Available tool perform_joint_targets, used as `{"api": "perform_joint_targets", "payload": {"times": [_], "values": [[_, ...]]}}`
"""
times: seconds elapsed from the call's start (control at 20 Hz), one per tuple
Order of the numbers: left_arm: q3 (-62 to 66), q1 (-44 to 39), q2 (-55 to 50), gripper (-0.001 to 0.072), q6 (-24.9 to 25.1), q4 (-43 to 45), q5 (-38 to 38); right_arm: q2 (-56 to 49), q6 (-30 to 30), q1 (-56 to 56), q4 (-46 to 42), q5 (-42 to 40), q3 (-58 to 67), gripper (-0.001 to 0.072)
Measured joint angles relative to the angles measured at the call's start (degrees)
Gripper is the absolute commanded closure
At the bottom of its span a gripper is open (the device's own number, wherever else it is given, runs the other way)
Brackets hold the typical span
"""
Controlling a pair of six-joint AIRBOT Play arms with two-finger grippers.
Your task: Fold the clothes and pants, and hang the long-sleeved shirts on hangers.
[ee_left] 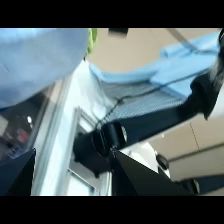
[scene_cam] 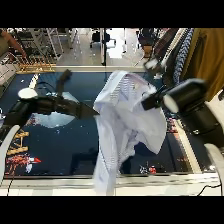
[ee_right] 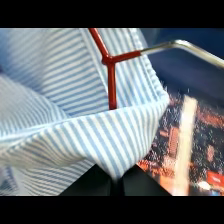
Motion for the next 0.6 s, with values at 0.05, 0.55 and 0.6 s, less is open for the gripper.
{"api": "perform_joint_targets", "payload": {"times": [0.05, 0.55, 0.6], "values": [[0.0, -1.7, 0.4, 0.0219, -1.1, 0.5, 0.0, 0.0, -0.2, -0.6, 0.9, -0.1, 2.8, 0.0693], [0.0, -6.8, 4.0, 0.0309, -7.4, 2.3, -4.8, 0.1, 2.8, -16.3, 4.2, -12.7, 20.6, 0.0694], [0.0, -6.9, 4.3, 0.0309, -7.5, 2.4, -5.9, 0.2, 5.8, -20.1, 3.4, -13.0, 20.9, 0.0694]]}}
